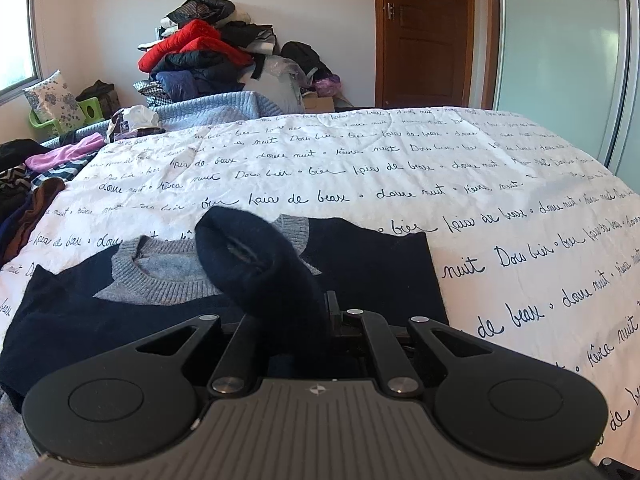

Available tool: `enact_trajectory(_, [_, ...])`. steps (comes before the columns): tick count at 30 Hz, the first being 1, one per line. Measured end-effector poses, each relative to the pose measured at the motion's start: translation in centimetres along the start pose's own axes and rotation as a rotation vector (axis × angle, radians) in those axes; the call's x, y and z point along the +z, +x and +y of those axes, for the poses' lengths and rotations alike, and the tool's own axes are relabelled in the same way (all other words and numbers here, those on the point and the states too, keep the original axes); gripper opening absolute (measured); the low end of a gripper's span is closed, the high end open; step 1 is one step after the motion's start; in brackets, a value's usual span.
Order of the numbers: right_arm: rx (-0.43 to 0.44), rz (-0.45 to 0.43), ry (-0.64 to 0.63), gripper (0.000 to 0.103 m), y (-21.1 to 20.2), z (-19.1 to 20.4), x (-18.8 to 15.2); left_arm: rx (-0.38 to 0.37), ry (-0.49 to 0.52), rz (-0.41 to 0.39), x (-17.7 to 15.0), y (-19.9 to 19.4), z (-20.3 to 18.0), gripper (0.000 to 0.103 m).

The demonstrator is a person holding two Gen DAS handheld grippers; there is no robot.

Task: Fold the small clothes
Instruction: 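Fold the held sleeve across the sweater chest with the left tool, then open the left tool to release the sleeve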

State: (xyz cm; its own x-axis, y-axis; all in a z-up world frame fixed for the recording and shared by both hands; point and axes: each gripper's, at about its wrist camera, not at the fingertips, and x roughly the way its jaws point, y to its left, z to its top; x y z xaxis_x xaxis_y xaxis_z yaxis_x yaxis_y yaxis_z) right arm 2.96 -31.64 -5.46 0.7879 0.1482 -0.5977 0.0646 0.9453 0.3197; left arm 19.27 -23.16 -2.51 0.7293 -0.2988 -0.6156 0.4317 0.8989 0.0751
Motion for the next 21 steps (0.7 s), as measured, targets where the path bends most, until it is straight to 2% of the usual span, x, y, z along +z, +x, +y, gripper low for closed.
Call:
enact_trajectory(4, [-0.013, 0.003, 0.005, 0.081, -0.3, -0.3, -0.2, -0.016, 0.001, 0.002, -0.2, -0.2, 0.0, 0.017])
enact_trajectory(6, [-0.019, 0.004, 0.008, 0.081, -0.4, -0.4, -0.3, -0.031, 0.012, 0.001, -0.2, -0.4, -0.4, 0.030])
enact_trajectory(8, [-0.025, 0.004, 0.007, 0.081, -0.6, -0.6, -0.5, -0.034, 0.012, -0.015, -0.2, -0.9, -0.6, 0.050])
enact_trajectory(12, [-0.033, -0.001, 0.006, 0.081, -1.1, -0.6, -0.6, -0.025, 0.010, -0.040, 0.3, -2.0, -0.7, 0.058])
enact_trajectory(14, [-0.035, -0.006, 0.006, 0.081, -1.4, -0.6, -0.7, 0.005, 0.009, -0.050, 0.2, -2.7, -0.5, 0.071])
enact_trajectory(16, [-0.034, -0.010, 0.004, 0.081, -1.6, -0.4, -0.6, 0.046, 0.007, -0.063, -0.1, -3.3, 0.0, 0.077])
enact_trajectory(21, [-0.026, -0.003, -0.018, 0.081, -1.8, 0.6, -0.8, 0.103, -0.020, -0.032, -1.5, -4.2, 2.0, 0.079])
